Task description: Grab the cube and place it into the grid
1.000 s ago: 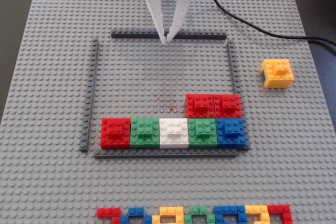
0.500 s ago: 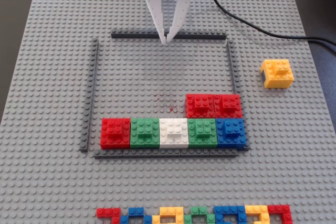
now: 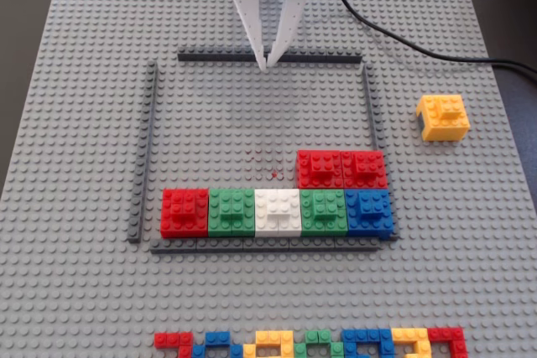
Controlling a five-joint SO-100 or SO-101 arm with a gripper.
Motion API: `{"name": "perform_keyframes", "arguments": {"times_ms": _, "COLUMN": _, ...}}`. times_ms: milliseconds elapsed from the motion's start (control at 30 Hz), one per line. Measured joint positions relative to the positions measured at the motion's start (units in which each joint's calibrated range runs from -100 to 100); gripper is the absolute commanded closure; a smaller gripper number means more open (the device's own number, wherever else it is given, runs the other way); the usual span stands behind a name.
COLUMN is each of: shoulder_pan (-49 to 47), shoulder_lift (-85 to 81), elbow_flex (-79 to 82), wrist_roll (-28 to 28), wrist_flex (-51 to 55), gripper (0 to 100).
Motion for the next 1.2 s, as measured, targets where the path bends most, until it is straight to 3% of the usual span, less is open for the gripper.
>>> {"name": "perform_keyframes", "arguments": {"times_ms": 533, "shoulder_pan": -3.1, "shoulder_lift": 4.7, "elbow_flex": -20.2, "wrist_roll": 0.3, "wrist_flex": 7.3, "gripper": 100}}
{"name": "perform_keyframes", "arguments": {"times_ms": 1200, "shoulder_pan": -15.2, "shoulder_lift": 31.0, "elbow_flex": -50.8, "wrist_roll": -4.3, "wrist_flex": 11.9, "gripper": 100}}
